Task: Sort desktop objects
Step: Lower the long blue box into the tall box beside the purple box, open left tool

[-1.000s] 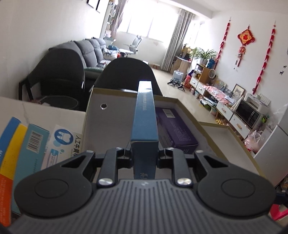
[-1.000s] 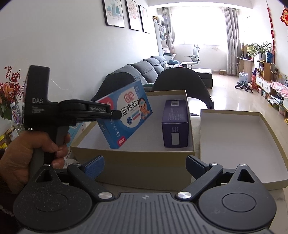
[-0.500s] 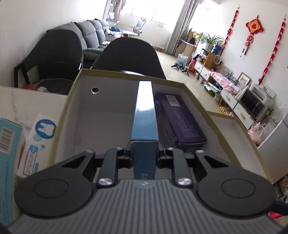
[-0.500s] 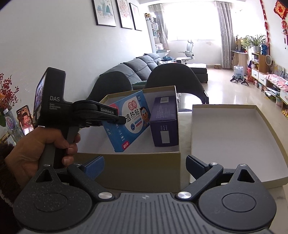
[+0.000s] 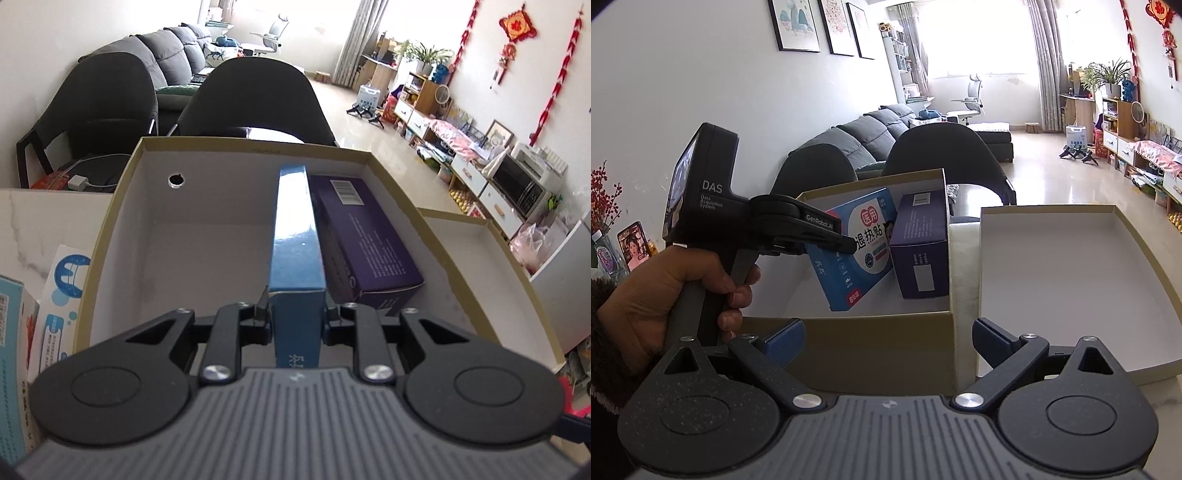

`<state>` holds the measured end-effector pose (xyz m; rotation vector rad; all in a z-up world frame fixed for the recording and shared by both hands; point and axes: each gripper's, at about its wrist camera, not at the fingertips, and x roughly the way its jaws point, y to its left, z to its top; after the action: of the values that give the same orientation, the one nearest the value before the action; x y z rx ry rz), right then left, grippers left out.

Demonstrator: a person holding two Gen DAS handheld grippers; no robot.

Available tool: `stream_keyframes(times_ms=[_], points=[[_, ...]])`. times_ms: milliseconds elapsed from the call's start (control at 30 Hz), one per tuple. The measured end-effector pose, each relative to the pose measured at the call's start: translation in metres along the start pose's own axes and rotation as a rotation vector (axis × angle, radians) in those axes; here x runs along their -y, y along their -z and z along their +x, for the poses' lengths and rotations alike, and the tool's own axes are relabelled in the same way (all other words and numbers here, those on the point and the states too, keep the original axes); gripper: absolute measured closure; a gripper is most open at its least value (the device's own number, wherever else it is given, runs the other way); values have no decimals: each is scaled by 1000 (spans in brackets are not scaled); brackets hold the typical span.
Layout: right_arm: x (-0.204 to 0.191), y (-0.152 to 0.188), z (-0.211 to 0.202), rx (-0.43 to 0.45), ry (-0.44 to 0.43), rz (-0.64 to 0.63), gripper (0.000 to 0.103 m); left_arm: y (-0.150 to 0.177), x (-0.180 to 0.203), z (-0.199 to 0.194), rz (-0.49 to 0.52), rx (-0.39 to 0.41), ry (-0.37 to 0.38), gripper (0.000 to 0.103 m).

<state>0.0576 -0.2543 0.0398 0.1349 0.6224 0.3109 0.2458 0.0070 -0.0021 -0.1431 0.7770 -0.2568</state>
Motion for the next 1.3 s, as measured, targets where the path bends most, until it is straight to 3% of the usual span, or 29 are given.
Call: stream_keyframes(times_ms=[433, 767, 1067, 1300], points=[[-1, 1, -4, -2, 14, 3, 5, 0, 11, 10, 86, -69, 79, 68], [-1, 0, -2, -1, 14, 12, 5, -5, 24, 15, 201, -112, 47, 71], [2, 2, 1, -6, 10, 21, 5, -13, 12, 18, 32, -50, 33, 75], [4, 2, 4, -6, 16, 35, 5, -21, 16, 26, -46, -57, 82, 70]])
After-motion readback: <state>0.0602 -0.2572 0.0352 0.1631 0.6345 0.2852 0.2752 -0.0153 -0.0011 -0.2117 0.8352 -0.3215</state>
